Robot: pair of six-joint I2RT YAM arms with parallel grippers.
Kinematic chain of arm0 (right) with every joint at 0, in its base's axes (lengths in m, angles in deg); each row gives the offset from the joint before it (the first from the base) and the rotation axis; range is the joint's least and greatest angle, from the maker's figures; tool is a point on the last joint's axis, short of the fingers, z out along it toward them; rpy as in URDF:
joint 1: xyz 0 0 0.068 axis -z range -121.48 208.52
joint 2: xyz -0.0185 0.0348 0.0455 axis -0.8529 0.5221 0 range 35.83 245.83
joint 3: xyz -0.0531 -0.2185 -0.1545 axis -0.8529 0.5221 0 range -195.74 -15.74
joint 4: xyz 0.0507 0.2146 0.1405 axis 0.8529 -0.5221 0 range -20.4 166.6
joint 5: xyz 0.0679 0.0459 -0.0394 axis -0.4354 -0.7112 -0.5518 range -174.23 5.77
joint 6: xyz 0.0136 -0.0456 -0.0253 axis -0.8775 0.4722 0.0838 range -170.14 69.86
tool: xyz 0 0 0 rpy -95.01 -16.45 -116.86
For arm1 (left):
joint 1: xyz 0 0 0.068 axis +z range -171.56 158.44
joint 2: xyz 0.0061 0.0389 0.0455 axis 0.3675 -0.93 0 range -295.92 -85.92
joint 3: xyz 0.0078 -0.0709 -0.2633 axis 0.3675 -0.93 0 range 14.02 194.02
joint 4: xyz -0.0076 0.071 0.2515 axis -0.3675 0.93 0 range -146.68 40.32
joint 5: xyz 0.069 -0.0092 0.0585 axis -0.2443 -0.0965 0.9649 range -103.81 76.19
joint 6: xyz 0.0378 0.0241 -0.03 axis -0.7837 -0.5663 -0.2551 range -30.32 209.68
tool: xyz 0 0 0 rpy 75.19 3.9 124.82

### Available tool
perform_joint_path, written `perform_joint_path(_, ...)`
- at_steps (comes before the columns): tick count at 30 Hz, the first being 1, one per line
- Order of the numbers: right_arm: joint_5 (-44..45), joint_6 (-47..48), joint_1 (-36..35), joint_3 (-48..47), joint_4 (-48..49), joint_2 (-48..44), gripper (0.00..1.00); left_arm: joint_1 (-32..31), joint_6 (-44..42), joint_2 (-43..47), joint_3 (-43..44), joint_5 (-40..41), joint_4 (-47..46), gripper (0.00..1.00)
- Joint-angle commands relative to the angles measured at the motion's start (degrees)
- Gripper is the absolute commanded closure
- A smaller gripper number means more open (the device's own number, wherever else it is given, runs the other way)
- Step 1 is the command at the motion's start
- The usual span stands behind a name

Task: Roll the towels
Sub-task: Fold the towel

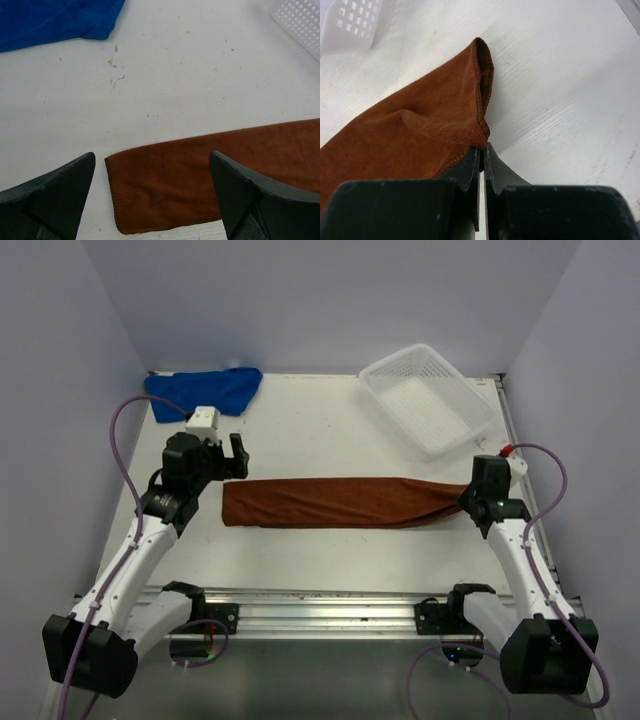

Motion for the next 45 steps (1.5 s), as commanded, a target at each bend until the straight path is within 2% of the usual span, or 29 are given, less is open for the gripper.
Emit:
perform_joint_path(1,-3.4,0.9,0.3,-1.7,1.4,-1.4,1.0,-0.4,1.0,0.1,-0.7,-2.0,-2.9,0.0)
perform_joint_path(5,-10.0,1.9,0.2,-3.0,5.2,-0.4,1.0,-0.8,1.0,0.2,-0.7,-2.2,-3.1,0.0)
perform_joint_path(9,-12.9,4.0,-0.9,-8.9,5.1,2.8,1.0,-1.1,1.0,0.4,-0.7,-2.2,-3.1,0.0)
perform_joint_path(18,-6.0,4.9,-19.4,-20.1,4.9,11.1,1.0,-1.8,0.2,1.9,-0.5,-0.3,-2.5,0.01)
perform_joint_path(24,-3.9,6.2,-27.7,-26.8,5.7,18.8,1.0,-2.5,0.1,2.4,-0.5,-0.2,-2.4,0.0)
perform_joint_path(33,-4.1,9.4,-37.4,-39.8,3.6,30.5,1.0,-3.2,0.2,3.2,-0.3,2.5,-1.5,0.0)
perform_joint_path(39,-5.6,10.5,-41.5,-47.2,2.3,37.9,1.0,-3.7,0.6,3.9,0.8,7.6,0.4,0.0)
perform_joint_path(45,-8.7,11.9,-44.4,-54.1,0.5,44.1,1.0,-3.9,0.4,3.9,0.5,7.3,0.1,0.0)
